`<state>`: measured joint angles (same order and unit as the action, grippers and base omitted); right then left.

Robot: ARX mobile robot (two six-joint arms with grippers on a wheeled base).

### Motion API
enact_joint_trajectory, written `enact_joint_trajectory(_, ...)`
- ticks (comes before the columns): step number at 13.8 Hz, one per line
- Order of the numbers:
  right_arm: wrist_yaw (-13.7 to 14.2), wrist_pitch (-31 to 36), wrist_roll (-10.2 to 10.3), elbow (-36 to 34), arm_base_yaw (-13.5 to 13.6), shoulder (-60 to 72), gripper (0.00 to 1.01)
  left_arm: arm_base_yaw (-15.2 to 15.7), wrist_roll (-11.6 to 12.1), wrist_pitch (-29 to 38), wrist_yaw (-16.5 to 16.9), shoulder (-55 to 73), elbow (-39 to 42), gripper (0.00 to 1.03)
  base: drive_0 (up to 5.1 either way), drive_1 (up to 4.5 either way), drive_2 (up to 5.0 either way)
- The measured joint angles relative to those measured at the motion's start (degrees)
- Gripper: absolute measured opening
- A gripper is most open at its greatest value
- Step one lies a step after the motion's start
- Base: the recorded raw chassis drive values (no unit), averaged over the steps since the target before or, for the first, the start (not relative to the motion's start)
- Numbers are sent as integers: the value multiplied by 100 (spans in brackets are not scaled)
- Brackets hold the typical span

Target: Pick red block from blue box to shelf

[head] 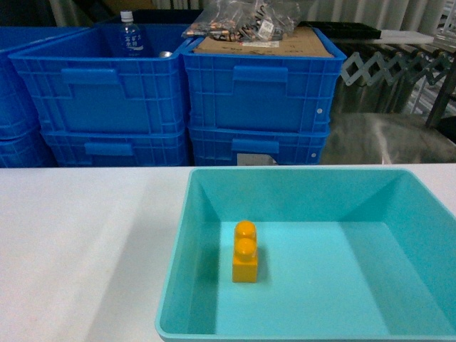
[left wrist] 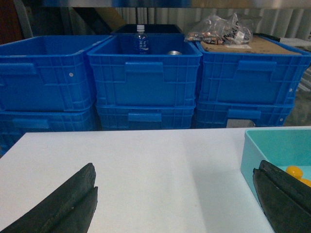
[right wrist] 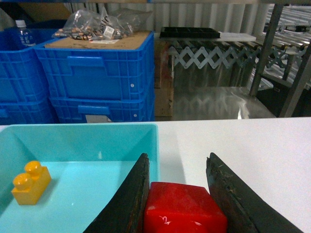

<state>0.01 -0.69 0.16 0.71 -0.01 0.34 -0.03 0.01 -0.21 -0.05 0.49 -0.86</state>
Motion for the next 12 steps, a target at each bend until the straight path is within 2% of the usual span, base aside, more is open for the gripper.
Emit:
enact_joint_trajectory(5, -4, 44, 0, 0, 0, -7, 29, 0, 0, 2, 2, 0, 0, 98, 0, 0, 0)
enact_joint_trajectory(12, -4, 42, 0, 0, 0, -7, 29, 2, 0, 2, 2, 0, 0, 98, -172, -172, -172)
